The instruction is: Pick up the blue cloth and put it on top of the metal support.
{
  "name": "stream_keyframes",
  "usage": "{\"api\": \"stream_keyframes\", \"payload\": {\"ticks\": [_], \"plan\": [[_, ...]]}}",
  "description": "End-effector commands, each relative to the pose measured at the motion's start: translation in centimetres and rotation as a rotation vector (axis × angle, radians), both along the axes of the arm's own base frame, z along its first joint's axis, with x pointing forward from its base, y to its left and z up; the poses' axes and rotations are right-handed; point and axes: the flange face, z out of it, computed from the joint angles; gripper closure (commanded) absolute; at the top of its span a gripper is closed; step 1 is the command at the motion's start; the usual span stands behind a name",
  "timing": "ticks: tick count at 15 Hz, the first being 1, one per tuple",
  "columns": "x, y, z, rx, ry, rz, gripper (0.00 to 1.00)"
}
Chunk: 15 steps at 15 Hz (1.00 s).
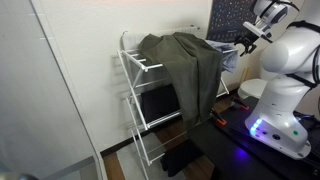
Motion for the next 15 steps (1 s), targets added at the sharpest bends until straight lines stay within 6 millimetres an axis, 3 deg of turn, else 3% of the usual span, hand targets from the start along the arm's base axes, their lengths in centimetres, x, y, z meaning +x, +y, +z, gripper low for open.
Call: {"api": "stream_keyframes", "payload": {"ticks": [1, 8, 14, 15], "plan": [[-0.1, -0.1, -2.0, 0.009, -0.007, -0.073, 0.00], [0.8, 1.2, -6.4, 0.097, 0.009, -0.136, 0.00], [3.1, 2.6, -8.0, 0.118, -0.001, -0.144, 0.00], [3.4, 2.7, -8.1, 0.118, -0.003, -0.141, 0.07]]}}
